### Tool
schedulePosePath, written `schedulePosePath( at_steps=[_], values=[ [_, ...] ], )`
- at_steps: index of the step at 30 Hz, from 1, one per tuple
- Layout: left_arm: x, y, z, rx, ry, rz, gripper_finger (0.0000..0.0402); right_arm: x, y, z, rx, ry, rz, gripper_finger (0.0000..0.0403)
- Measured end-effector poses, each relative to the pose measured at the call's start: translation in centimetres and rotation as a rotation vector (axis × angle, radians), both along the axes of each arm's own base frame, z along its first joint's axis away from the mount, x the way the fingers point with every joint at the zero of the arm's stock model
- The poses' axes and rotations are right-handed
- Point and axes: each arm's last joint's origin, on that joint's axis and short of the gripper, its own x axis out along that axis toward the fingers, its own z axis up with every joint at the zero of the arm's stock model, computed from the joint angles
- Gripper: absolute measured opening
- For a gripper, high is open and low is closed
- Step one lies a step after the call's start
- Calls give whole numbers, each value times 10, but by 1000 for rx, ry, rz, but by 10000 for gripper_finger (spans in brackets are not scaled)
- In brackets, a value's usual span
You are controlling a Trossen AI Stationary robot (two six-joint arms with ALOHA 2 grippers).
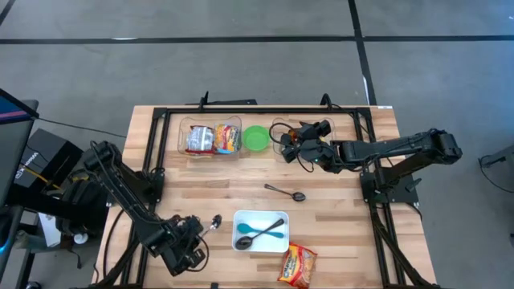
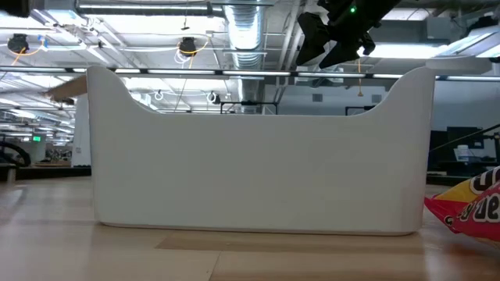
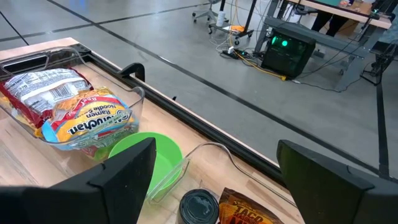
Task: Pick & Place Food Item
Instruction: Put the silver spoon into the white bin
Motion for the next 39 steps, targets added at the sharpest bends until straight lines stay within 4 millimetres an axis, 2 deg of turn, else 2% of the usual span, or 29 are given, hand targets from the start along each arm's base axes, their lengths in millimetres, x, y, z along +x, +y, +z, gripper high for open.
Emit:
schedulePosePath(
  at_steps=[8, 22, 30, 39],
  values=[
    [0, 7, 18, 106, -175, -41, 28, 0, 0, 0, 0, 0, 0, 329],
    [11, 7, 29, 359, -421, -148, 30, 0, 0, 0, 1, 0, 0, 329],
    [38, 13, 39, 465, -524, -208, 30, 0, 0, 0, 0, 1, 1, 329],
    [69, 30, 48, 614, -528, -399, 28, 0, 0, -1, -81, 134, 51, 329]
  ],
)
